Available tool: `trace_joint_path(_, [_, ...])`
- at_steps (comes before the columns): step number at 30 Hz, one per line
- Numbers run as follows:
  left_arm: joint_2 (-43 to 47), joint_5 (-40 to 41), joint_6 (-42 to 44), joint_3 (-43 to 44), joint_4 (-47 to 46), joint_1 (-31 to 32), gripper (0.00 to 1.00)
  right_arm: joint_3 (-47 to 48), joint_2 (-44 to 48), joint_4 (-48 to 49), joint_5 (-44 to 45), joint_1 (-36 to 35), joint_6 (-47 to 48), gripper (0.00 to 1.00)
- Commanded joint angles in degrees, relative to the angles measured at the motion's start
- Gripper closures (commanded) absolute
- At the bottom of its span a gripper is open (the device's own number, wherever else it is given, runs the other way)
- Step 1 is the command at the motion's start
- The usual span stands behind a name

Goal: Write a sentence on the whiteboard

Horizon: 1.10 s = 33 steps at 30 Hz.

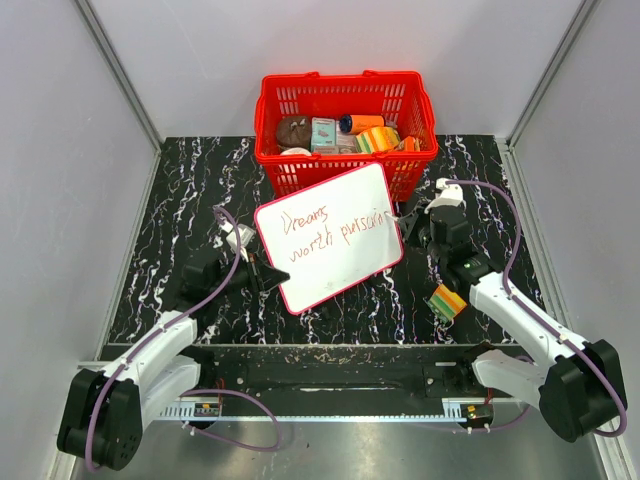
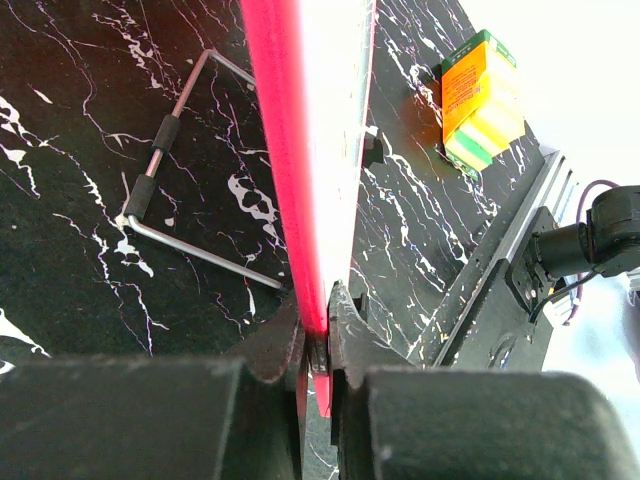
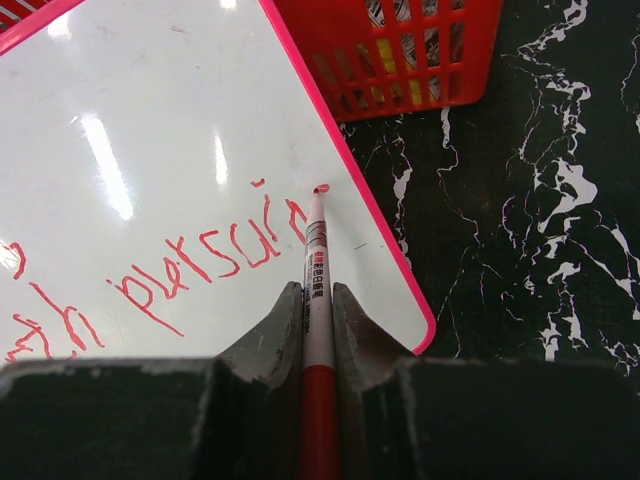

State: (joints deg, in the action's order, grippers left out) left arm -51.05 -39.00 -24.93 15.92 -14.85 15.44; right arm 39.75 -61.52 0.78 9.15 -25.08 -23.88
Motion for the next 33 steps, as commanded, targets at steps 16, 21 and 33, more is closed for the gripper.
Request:
trace_joint_path(16, [-0.02, 6.84, 6.47, -0.72, -1.14, -0.85, 1.0, -1.6, 2.1, -3.32, -0.8, -0.14, 0.32, 1.0])
trace_joint_path(21, [0.25, 6.75, 6.47, -0.72, -1.23, -0.85, 1.0, -0.73, 1.49, -2.54, 0.17, -0.14, 0.32, 1.0])
trace_joint_path(33, [0.51, 6.84, 6.47, -0.89, -1.32, -0.85, 1.0, 3.23, 0.34, -1.3, 1.93, -0.14, 1.12, 1.0])
